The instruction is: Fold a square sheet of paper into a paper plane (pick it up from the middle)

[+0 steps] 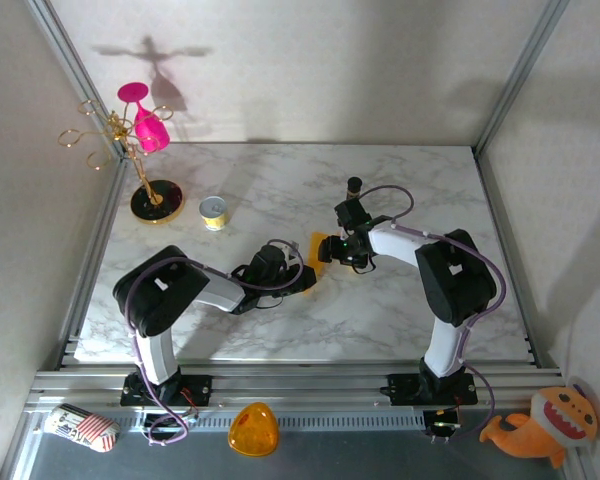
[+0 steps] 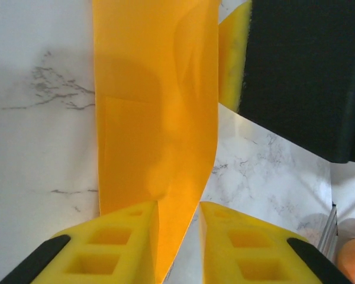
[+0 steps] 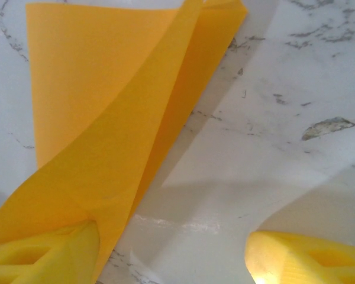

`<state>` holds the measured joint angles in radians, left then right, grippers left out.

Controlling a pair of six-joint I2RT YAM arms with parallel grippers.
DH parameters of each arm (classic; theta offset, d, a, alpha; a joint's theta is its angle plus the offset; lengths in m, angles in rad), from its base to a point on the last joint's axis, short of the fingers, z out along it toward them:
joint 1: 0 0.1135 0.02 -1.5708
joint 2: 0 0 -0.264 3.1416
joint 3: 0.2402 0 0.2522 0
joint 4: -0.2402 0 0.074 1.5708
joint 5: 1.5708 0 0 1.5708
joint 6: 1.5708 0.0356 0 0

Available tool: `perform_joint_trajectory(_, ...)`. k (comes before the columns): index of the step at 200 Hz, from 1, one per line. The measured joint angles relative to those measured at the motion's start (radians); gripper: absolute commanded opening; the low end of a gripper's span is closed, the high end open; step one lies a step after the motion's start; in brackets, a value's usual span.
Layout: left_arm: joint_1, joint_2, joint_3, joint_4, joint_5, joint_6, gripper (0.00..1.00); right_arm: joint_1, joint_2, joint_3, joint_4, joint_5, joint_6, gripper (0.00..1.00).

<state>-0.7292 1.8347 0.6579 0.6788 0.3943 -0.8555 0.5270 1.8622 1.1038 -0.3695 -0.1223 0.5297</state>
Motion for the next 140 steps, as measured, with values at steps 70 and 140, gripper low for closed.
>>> perform_joint_trajectory(70, -0.014, -0.045, 0.003, -0.075, -0.071, 0.066, 0.30, 0.008, 0.006, 0.012, -0.016, 0.023, 0.009, 0.73)
perform_joint_trajectory(140, -0.082, -0.045, 0.080, -0.218, -0.172, 0.220, 0.36, 0.008, 0.008, 0.016, -0.019, 0.023, 0.010, 0.73)
